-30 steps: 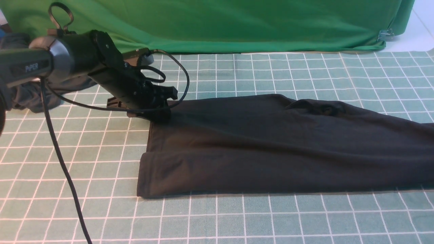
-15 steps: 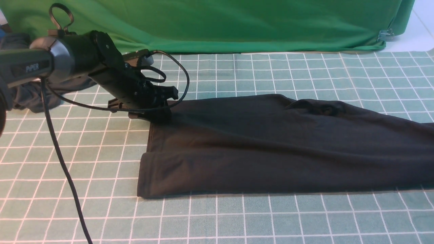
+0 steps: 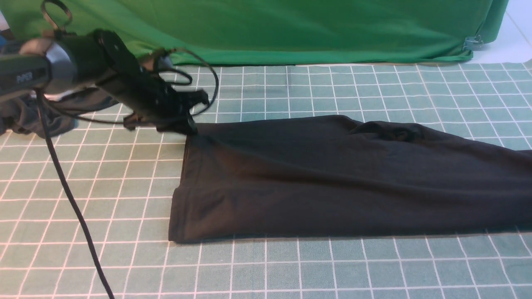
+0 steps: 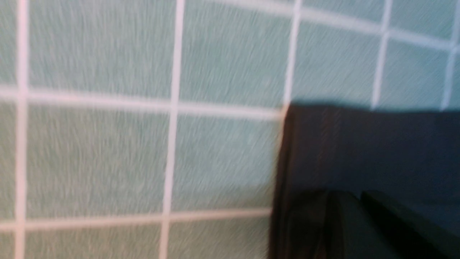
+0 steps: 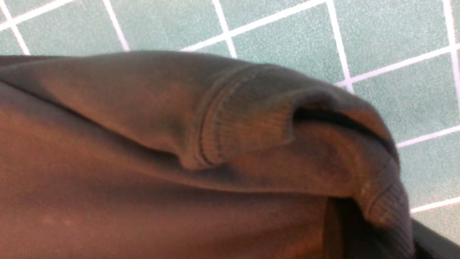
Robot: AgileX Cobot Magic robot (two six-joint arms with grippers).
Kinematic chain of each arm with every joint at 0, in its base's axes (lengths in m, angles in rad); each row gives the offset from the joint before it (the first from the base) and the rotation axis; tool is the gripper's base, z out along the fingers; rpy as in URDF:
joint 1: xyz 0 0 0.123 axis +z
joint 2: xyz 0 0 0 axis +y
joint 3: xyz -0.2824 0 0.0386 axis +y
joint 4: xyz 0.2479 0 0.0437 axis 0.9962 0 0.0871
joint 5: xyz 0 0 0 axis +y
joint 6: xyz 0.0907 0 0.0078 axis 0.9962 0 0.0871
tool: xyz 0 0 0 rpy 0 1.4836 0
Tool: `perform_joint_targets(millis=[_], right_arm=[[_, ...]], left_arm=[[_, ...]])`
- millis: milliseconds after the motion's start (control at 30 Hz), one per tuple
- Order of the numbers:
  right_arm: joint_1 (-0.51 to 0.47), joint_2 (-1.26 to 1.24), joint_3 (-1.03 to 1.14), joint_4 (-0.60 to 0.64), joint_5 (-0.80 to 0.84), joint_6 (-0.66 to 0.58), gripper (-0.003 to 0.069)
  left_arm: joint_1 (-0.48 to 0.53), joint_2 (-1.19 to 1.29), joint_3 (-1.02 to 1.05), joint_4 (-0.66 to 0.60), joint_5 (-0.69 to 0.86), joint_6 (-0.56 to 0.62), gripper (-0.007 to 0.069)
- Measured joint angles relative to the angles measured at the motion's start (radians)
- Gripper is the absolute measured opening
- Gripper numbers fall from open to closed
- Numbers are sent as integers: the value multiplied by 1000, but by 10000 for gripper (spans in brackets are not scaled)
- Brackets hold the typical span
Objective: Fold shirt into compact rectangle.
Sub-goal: 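Pull the folded dark garment lengthwise by its ends to straighten it flat on the table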
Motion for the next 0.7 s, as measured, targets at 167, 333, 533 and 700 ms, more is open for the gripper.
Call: perform_joint_targets(millis=[167,333,533,700], right_arm=[[0,0,0,0,-1,0,31],[0,0,0,0,-2,0,31],[0,0,0,0,-3,0,31],[0,0,0,0,-3,0,31]], left_arm=[[1,-3,-56,-8,-31,-1,11],[5,-3,-61,-6,14,-1,11],[-16,-3,-61,86,211,-5,34],[-73,-3,-61,225,182,-85,134]])
